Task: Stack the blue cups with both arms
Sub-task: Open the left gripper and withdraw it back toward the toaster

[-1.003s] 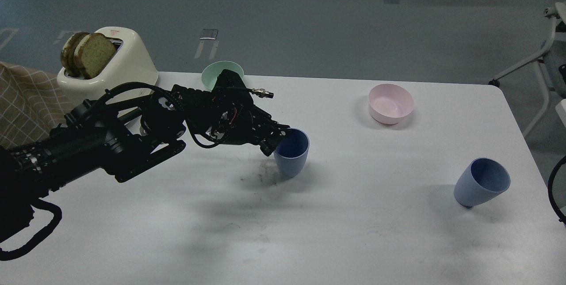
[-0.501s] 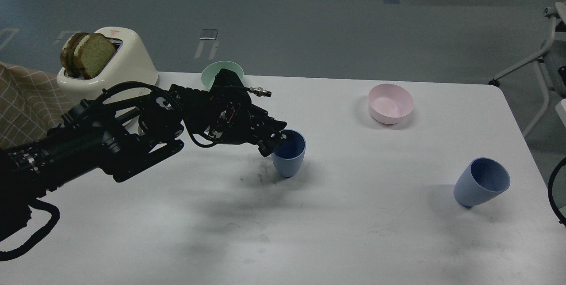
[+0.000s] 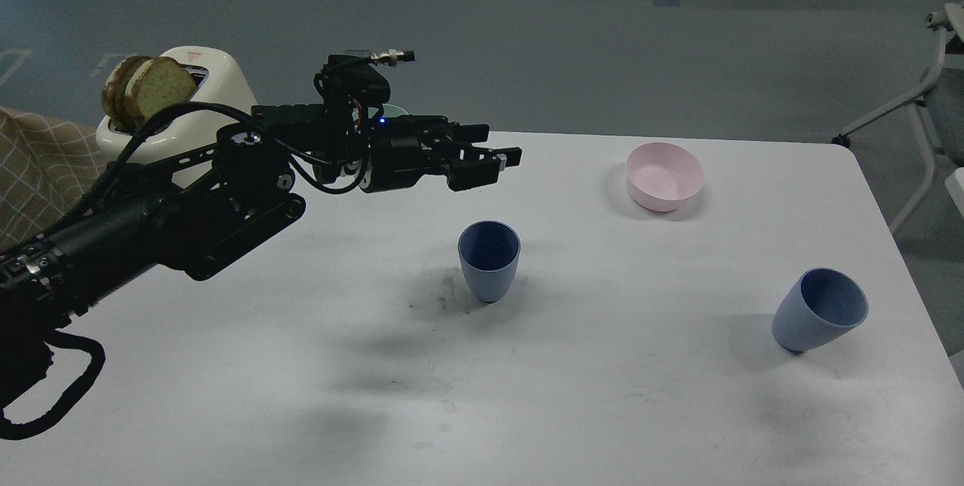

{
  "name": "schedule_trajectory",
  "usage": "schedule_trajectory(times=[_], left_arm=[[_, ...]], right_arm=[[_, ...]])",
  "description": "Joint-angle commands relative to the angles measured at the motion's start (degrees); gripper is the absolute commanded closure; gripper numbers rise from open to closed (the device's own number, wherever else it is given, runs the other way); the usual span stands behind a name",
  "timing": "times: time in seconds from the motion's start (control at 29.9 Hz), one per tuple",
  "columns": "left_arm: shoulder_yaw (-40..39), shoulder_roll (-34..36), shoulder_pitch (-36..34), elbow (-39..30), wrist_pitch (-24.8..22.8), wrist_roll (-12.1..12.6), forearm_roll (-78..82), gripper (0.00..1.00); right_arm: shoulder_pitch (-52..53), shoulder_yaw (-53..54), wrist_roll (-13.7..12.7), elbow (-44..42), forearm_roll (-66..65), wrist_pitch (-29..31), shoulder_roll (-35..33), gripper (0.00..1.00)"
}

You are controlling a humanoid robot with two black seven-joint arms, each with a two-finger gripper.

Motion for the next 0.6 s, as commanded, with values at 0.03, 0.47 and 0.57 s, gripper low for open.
schedule_trajectory(times=[0.03,0.47,0.57], left_arm=[[-8.6,0.6,1.2,1.4,1.4,-0.4,-13.8,0.04],[-26.8,8.8,10.6,1.7,1.4,0.2,-59.2,0.03],[-26.7,9.4,10.8,3.5,1.5,1.0,-64.7,0.03]], right_arm=[[-1.7,-0.1,0.1,3.4,-5.9,0.0,-5.6,0.00],[-8.2,-2.7,5.6,9.4,-42.9,0.0,-11.9,0.00],[-10.6,-4.3,6.5,11.8,-47.0,0.0,-12.9,0.00]])
